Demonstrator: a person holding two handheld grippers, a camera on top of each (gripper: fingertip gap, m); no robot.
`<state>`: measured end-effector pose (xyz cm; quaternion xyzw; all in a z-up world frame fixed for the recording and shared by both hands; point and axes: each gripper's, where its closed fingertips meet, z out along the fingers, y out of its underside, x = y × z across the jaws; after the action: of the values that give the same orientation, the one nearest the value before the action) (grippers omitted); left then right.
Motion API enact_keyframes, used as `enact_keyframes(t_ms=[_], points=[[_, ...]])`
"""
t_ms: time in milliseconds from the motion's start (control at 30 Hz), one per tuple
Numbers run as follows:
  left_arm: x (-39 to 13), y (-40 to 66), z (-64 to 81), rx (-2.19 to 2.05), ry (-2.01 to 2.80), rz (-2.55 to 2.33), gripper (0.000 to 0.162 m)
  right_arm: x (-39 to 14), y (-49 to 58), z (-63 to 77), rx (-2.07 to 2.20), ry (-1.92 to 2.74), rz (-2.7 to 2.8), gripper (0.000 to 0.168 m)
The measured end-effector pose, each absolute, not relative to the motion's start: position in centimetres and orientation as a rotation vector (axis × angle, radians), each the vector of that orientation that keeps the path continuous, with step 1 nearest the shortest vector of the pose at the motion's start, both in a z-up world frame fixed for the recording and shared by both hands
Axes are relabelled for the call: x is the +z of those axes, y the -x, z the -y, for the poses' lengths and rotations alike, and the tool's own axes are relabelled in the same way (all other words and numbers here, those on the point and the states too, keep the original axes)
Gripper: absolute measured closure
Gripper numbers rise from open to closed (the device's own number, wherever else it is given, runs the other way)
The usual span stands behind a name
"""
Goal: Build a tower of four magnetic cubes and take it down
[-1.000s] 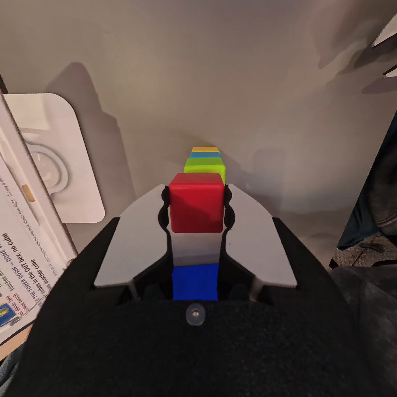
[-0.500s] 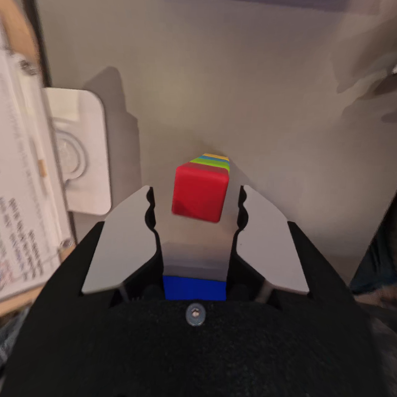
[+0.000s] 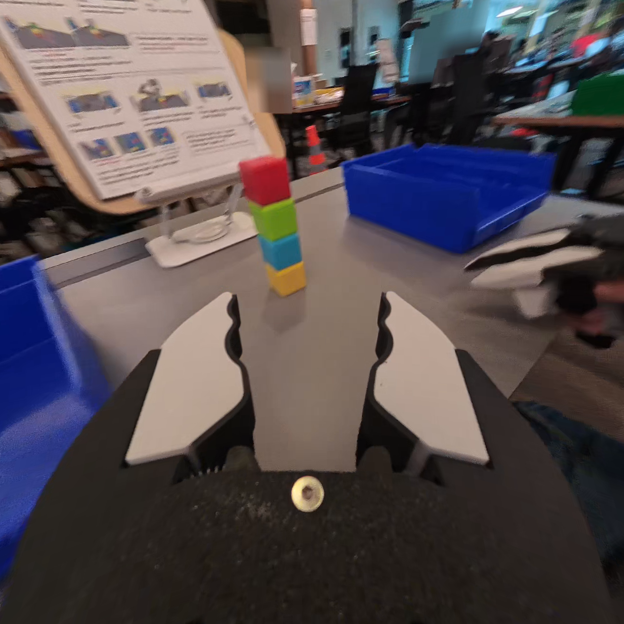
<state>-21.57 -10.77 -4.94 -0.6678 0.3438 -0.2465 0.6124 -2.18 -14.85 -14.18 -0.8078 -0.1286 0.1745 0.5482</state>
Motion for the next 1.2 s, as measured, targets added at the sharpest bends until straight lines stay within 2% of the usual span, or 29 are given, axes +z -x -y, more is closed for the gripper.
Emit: enact_keyframes(t_ms=[33, 100, 133, 167, 267, 400, 633, 900, 1200], points=[[-6.2, 22.9, 11.3, -0.494, 1.546, -0.752, 0.088, -14.2, 2.2, 14.8, 0.408, 1.916, 0.308, 0.137], [-7.4, 25.8, 11.7, -0.413, 1.552, -0.553, 0.118, -14.3, 2.3, 14.8, 0.397, 1.918, 0.316, 0.137], [-7.4, 26.5, 12.1, -0.447, 1.533, -0.488, 0.123, -14.3, 2.4, 14.7, 0.388, 1.918, 0.324, 0.137], [-7.3, 26.5, 12.7, -0.508, 1.512, -0.486, 0.122, -14.3, 2.4, 14.7, 0.378, 1.918, 0.331, 0.137], [-7.2, 26.1, 12.7, -0.589, 1.513, -0.528, 0.103, -14.4, 2.6, 14.6, 0.358, 1.919, 0.345, 0.136], [-9.9, 26.1, 11.9, -0.601, 1.650, -0.565, 0.093, -14.5, 2.6, 14.4, 0.351, 1.923, 0.346, 0.134], [-12.1, 25.6, 12.0, -0.541, 1.768, -0.642, 0.093, -14.5, 2.5, 14.4, 0.372, 1.928, 0.326, 0.134], [-13.8, 23.6, 13.5, -0.723, 1.893, -0.720, 0.104, -14.6, 2.5, 14.4, 0.382, 1.931, 0.324, 0.134], [-13.8, 22.7, 14.1, -0.722, 1.866, -0.791, 0.099, -14.6, 2.5, 14.4, 0.381, 1.936, 0.323, 0.134]])
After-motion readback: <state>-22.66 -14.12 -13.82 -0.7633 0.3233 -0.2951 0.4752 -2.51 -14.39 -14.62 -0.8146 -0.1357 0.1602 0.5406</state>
